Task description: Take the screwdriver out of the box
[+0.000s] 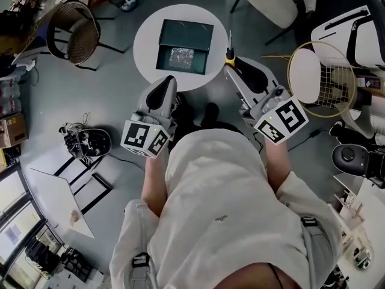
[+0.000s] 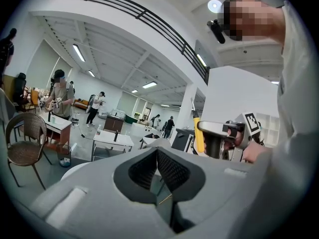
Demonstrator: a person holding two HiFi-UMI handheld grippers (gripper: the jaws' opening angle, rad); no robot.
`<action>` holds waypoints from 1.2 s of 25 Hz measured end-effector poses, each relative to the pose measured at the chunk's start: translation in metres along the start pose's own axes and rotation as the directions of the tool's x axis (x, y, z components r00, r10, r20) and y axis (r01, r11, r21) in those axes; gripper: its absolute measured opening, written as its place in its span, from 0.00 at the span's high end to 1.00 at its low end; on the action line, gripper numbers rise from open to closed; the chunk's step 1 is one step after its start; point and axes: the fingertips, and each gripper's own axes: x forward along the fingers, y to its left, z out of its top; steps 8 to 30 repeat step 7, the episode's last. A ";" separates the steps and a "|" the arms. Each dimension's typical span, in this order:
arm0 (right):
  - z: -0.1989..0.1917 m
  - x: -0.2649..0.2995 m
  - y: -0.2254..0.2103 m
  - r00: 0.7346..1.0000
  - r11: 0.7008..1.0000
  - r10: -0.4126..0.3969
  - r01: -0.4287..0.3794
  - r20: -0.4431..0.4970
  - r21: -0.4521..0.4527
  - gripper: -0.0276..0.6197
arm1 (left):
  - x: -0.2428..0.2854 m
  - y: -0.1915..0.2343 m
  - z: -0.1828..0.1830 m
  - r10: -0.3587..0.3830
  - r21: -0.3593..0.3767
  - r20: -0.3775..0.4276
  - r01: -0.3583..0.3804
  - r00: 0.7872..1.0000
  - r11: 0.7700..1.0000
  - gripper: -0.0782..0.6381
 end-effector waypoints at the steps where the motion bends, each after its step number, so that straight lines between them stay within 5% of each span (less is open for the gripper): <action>1: -0.001 -0.002 0.001 1.000 1.000 -0.001 0.001 0.000 -0.002 0.83 | -0.001 -0.002 -0.002 -0.002 0.001 -0.003 0.002 1.000 1.000 0.87; 30: -0.005 -0.011 0.001 1.000 1.000 -0.013 0.013 0.001 0.003 0.83 | -0.003 -0.013 -0.006 -0.013 0.009 -0.001 0.013 1.000 1.000 0.87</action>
